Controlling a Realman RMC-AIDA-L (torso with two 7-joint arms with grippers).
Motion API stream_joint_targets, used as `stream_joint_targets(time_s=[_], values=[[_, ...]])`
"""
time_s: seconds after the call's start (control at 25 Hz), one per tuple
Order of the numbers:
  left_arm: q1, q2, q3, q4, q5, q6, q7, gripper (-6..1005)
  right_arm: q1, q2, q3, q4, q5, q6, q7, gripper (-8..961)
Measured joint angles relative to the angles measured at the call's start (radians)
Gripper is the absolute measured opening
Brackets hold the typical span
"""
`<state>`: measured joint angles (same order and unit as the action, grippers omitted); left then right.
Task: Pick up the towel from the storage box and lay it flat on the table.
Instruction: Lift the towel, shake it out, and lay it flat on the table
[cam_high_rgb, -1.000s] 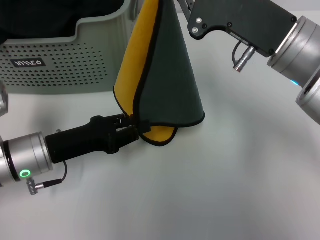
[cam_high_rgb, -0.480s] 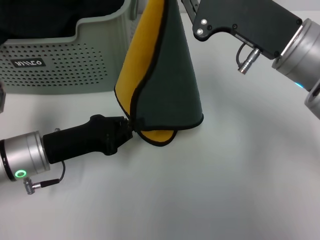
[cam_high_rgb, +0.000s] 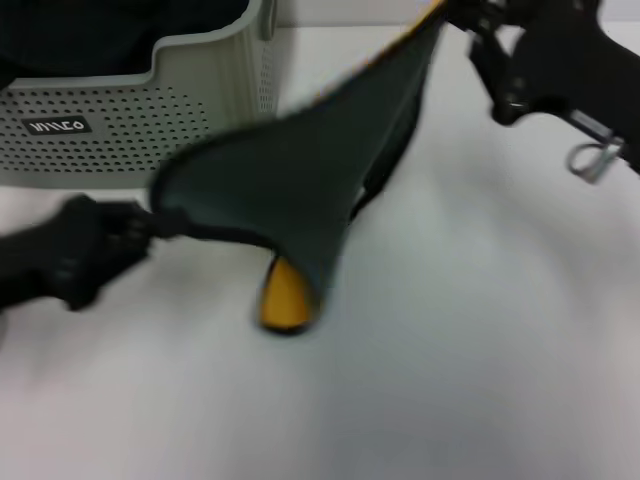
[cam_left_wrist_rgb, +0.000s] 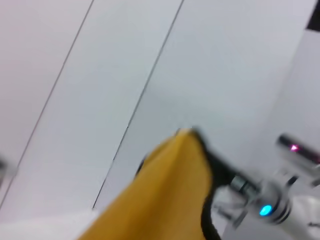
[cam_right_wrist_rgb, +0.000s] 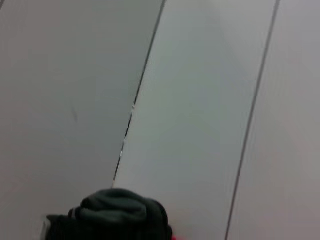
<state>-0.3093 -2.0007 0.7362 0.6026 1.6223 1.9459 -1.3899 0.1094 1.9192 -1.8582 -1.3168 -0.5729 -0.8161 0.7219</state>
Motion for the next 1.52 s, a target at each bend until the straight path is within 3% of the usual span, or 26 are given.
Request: stream_joint_targets(time_s=[0.12, 0.2, 0.36, 0.56, 0.72, 0.92, 1.04, 1.12, 1.28, 1.36, 1.44, 1.48, 1.52], values=[[0.001, 0.027, 0.0, 0.078, -0.048, 0.048, -0.085, 3, -0.016, -0.015, 0.073, -0.013, -0.166, -0.054, 0.229, 59], [-0.006, 0.031, 0.001, 0.134, -0.059, 0.055, -0.133, 3, -0.012, -0.015, 0.13, -0.015, -0.318, -0.112, 0.396, 60], [-0.043, 0.038, 0.002, 0.203, -0.063, 0.053, -0.19, 2, 0.003, 0.008, 0.27, -0.02, -0.565, -0.256, 0.66, 61], [-0.117, 0.073, -0.001, 0.206, -0.062, 0.049, -0.239, 2, 0.083, 0.018, 0.486, -0.021, -0.753, -0.484, 0.904, 63], [-0.161, 0.097, -0.001, 0.209, -0.052, 0.048, -0.265, 2, 0.125, 0.02, 0.608, -0.044, -0.789, -0.571, 0.97, 65], [-0.185, 0.129, 0.008, 0.223, -0.049, 0.059, -0.305, 2, 0.141, 0.012, 0.667, -0.118, -0.793, -0.684, 1.085, 67], [-0.164, 0.134, 0.048, 0.224, -0.046, 0.088, -0.298, 2, 0.084, 0.052, 0.669, -0.167, -0.786, -0.809, 1.131, 68], [-0.135, 0.145, 0.123, 0.225, -0.058, 0.091, -0.275, 2, 0.021, 0.081, 0.648, -0.213, -0.768, -0.87, 1.137, 69], [-0.068, 0.17, 0.231, 0.252, -0.141, 0.091, -0.237, 3, -0.059, 0.092, 0.628, -0.274, -0.729, -0.898, 1.136, 70], [-0.067, 0.173, 0.217, 0.257, -0.148, 0.089, -0.237, 3, -0.051, 0.091, 0.659, -0.264, -0.732, -0.887, 1.131, 71], [-0.092, 0.17, 0.185, 0.252, -0.117, 0.087, -0.245, 3, -0.004, 0.089, 0.712, -0.208, -0.762, -0.878, 1.124, 72], [-0.108, 0.166, 0.163, 0.249, -0.094, 0.086, -0.25, 3, 0.066, 0.088, 0.767, -0.142, -0.811, -0.869, 1.114, 72], [-0.124, 0.161, 0.133, 0.247, -0.062, 0.084, -0.256, 3, 0.066, 0.088, 0.767, -0.142, -0.811, -0.869, 1.114, 72]])
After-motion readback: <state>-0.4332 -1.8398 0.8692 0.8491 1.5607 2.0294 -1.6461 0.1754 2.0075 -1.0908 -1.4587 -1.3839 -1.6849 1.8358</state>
